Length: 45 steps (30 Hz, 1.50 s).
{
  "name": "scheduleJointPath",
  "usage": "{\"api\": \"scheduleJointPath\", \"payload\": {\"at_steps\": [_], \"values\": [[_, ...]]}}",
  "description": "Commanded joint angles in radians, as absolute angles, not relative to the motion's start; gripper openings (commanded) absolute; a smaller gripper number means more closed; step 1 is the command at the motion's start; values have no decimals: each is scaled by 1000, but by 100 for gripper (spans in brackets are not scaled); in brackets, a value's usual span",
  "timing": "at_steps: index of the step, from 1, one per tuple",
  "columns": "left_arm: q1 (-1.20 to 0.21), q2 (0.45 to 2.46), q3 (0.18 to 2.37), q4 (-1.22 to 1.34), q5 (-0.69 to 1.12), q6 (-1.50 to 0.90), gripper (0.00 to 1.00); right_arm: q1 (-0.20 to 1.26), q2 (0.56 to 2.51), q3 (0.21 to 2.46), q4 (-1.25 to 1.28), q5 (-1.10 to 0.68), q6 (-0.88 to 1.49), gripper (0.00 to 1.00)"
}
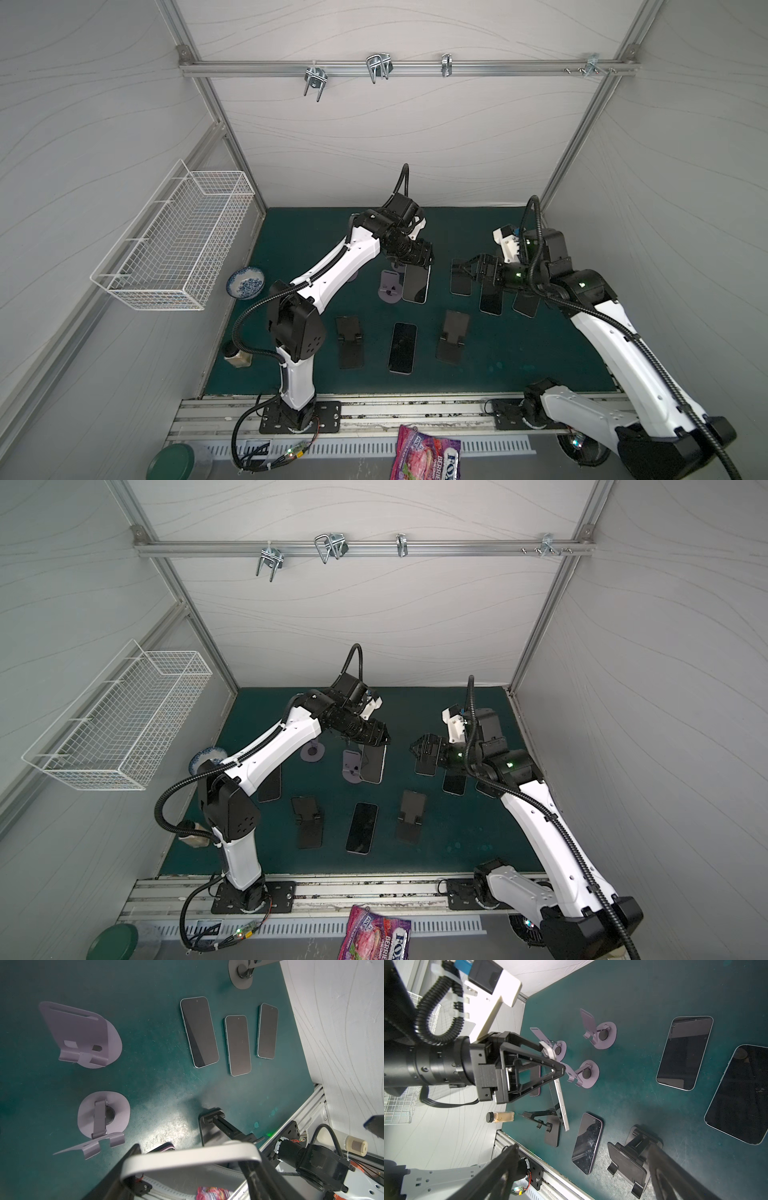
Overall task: Remove the phone from the phone stand
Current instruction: Place the phone at the center of the table.
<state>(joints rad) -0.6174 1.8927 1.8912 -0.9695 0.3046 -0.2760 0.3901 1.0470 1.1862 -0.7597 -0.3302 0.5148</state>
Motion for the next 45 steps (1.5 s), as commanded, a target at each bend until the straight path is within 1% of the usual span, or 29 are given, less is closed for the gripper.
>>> {"api": "scheduleJointPath", "payload": {"at_steps": [1,8,14,22,28,45], "values": [[-620,1939,1967,-1019,336,-256,52,383,1033,1198,-765,-327,500,97],[-621,1986,2011,-1056,337,-258,52,382,1038,1199,-770,-330,494,97],[-624,2018,2035,-1060,339,-301,50,381,1042,1197,-771,-329,486,97],[-642,2072,2103,-1099,286,-346,49,371,1038,1179,-770,-334,481,97],[-657,2142,2176,-1144,253,-363,49,350,1028,1179,-772,-336,468,97],[-669,2355,2321,-1163,201,-368,49,307,1039,1147,-759,-373,442,97]]}}
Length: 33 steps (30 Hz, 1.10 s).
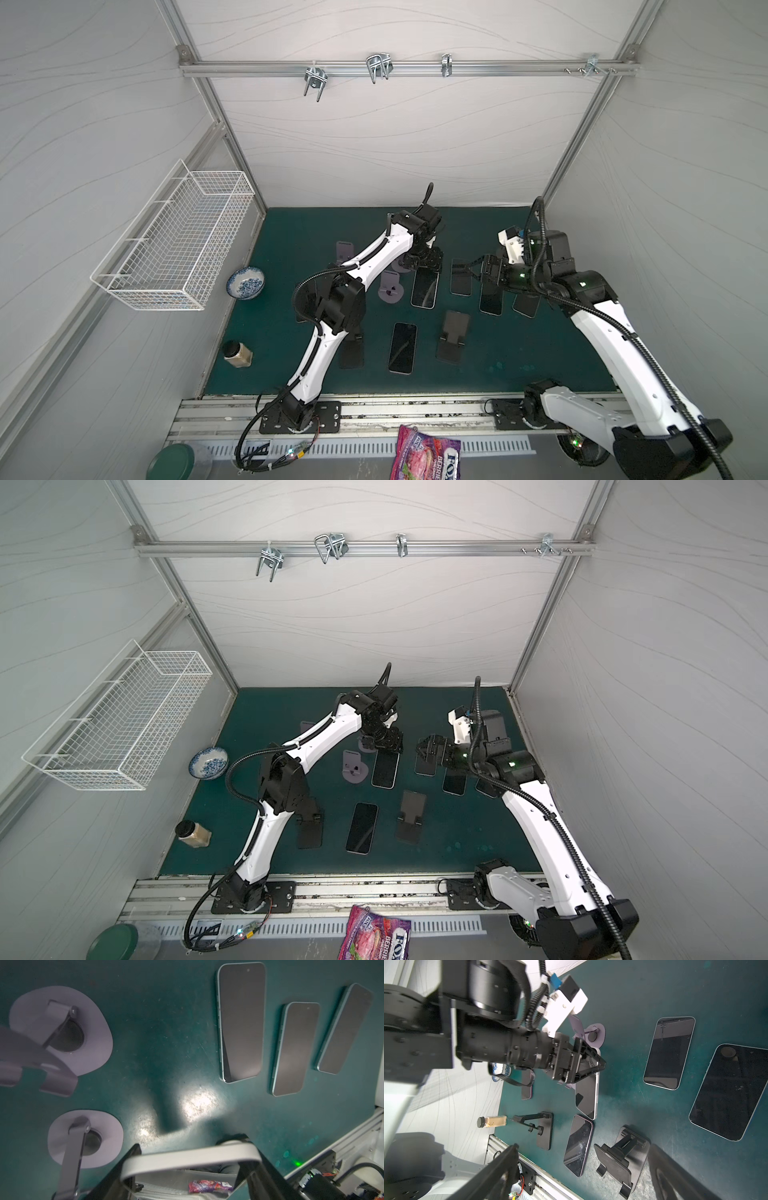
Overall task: Remove the phone from the phone stand
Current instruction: Place the phone at the center of the table.
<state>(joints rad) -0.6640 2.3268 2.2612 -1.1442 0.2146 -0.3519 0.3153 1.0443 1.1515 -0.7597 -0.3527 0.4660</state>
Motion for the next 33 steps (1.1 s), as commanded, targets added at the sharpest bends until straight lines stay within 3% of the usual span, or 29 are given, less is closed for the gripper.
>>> {"api": "scheduleJointPath", "payload": {"at_steps": [1,33], "values": [[-670,2364,2327,-1162,199,-367,49,303,1040,1146,-759,-372,440,97],[-683,2539,2423,-1149,164,-407,50,225,1058,1132,-757,-447,396,98]]}}
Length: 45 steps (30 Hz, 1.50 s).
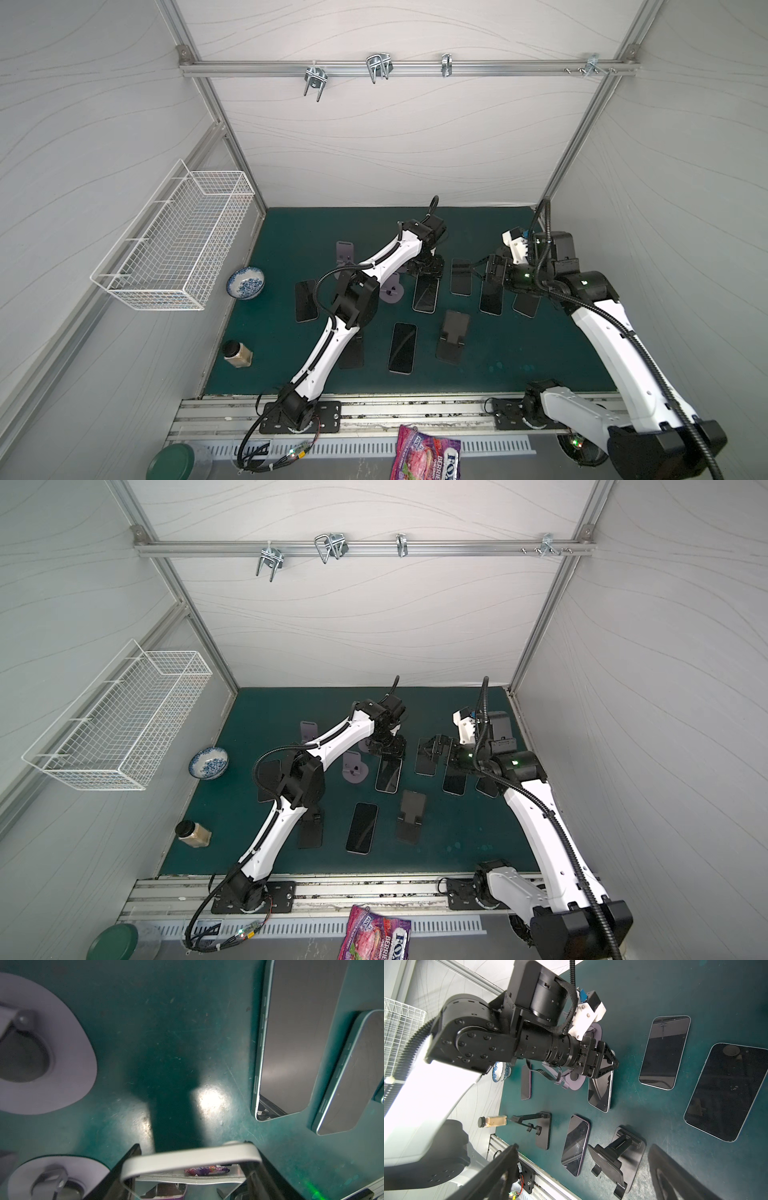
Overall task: Remove the phone from the phone stand
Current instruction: Place the phone at the center of the table.
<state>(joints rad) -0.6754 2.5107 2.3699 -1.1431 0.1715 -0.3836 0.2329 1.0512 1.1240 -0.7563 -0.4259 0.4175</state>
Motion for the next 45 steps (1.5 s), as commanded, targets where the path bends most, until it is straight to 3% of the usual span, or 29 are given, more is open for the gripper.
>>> {"api": "scheduleJointPath", "payload": {"at_steps": [1,30,45], "values": [[-684,2542,2428,-1150,161,-407,50,225,1060,1132,-755,-450,396,98],[-668,2635,2449,-1135,153,-428,54,197,1072,1081,-723,-483,392,98],[-668,2613,2448,-1126,138,-433,63,196,1067,1108,-748,-479,391,98]]}}
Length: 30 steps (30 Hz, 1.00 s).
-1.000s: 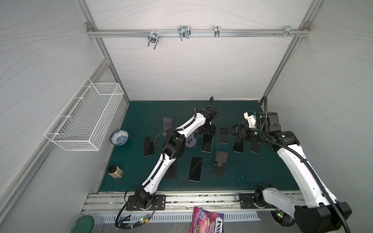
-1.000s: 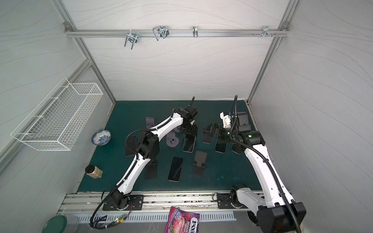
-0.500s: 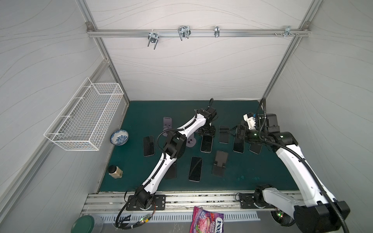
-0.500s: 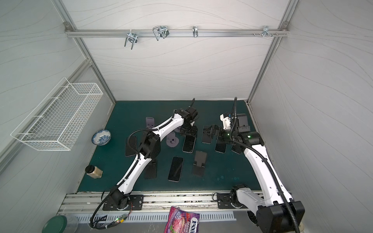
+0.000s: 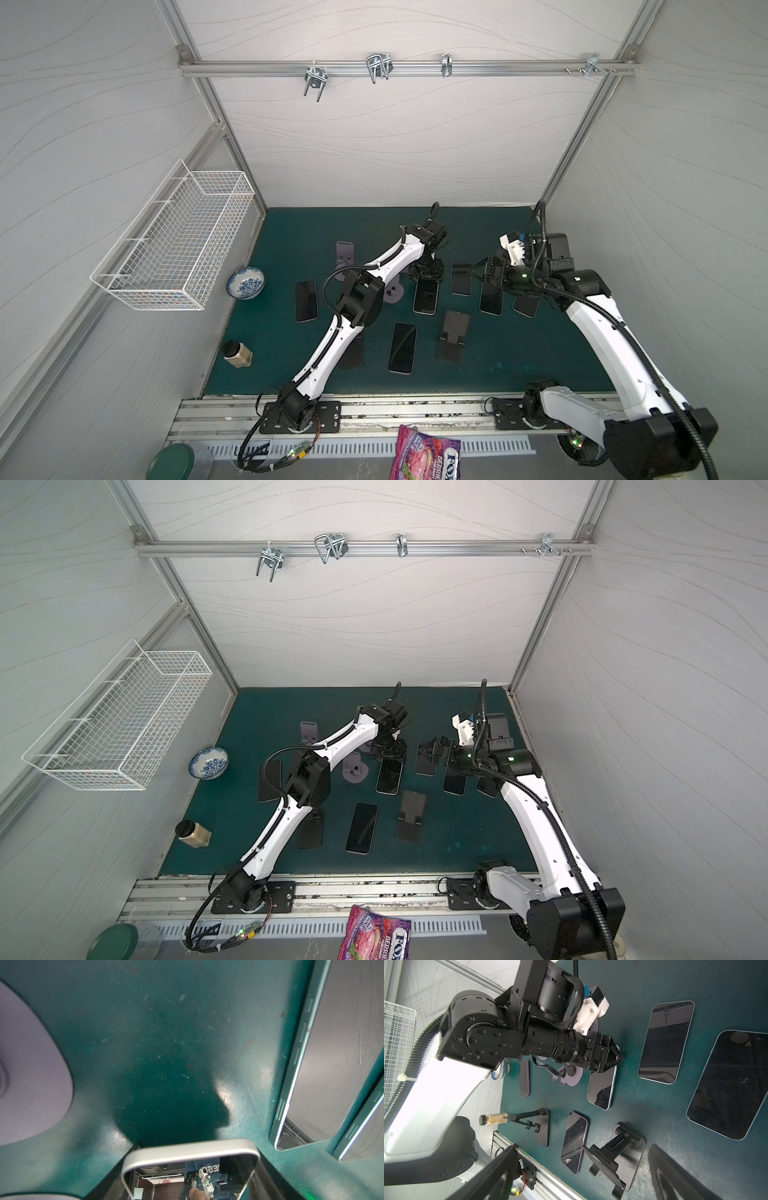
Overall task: Remove the phone from the phone stand
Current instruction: Place the phone at the center of the table.
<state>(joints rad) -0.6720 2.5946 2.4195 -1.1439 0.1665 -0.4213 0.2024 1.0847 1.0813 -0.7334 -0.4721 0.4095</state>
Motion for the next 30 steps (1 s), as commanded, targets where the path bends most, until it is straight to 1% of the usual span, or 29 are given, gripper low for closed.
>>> {"api": "scheduleJointPath", "payload": {"at_steps": [1,12,19,20,21,27,30], "values": [[-666,2610,2448,-1126,136,-432,64,196,1062,1110,-752,-478,391,98],[-667,2583,2444,-1130,127,-431,71,195,1031,1128,-771,-467,408,98],[-667,2555,2441,-1128,123,-424,81,194,1023,1139,-789,-465,410,98],[-667,2550,2437,-1126,120,-423,98,194,1022,1139,-787,-464,411,98],[-666,2544,2433,-1122,118,-421,99,195,1021,1140,-787,-465,412,98],[-667,2525,2422,-1105,123,-405,98,194,1022,1148,-791,-457,413,97],[-666,2514,2422,-1104,126,-404,96,195,1027,1155,-795,-453,410,98]]}}
